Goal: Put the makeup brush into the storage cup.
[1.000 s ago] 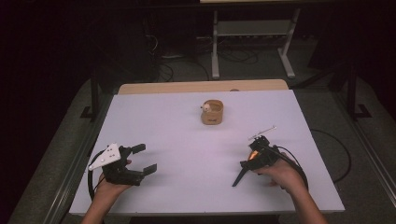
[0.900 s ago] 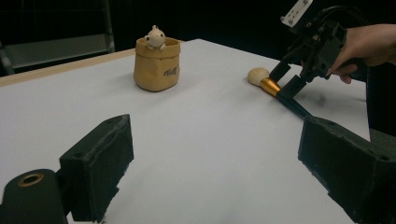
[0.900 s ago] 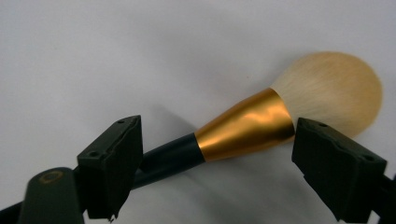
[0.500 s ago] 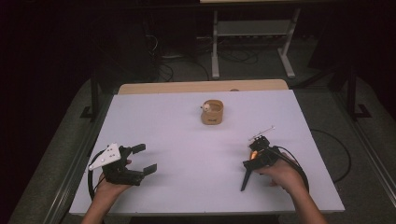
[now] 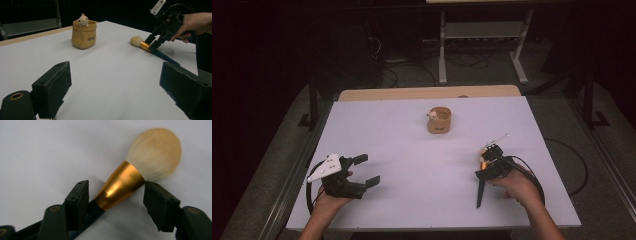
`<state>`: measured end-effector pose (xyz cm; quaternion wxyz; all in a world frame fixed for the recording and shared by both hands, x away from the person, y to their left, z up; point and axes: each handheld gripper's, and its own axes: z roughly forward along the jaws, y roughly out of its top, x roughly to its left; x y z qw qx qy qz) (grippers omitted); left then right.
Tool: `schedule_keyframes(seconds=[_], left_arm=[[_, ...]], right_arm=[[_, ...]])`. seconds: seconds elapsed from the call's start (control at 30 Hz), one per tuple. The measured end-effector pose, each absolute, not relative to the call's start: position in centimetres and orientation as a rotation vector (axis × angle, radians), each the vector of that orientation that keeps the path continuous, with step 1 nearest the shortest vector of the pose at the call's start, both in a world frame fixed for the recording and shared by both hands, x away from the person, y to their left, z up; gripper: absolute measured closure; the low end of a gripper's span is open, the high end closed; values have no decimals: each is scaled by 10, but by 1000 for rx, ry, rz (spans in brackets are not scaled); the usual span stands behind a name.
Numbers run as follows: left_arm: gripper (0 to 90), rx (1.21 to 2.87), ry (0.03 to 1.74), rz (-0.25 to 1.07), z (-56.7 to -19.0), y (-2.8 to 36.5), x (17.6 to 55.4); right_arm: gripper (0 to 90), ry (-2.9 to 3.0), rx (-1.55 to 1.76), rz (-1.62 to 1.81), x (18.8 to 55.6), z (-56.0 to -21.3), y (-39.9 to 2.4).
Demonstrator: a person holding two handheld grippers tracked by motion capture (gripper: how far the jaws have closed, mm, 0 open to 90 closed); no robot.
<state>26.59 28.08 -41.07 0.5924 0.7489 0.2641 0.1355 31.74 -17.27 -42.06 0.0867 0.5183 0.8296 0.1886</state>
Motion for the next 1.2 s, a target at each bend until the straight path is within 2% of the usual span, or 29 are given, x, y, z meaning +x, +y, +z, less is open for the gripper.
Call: schedule_keyframes(seconds=[0.13, 0.7, 1.2], left_arm=[[98, 1741, 614, 316, -411, 281, 266], [99, 1742, 612, 316, -411, 280, 266], [99, 1742, 611, 316, -411, 280, 266]], right_arm=[[445, 2471, 1535, 569, 319, -420, -176], [543, 2491, 1540, 617, 322, -419, -181], [535, 2527, 1603, 596, 325, -424, -181]])
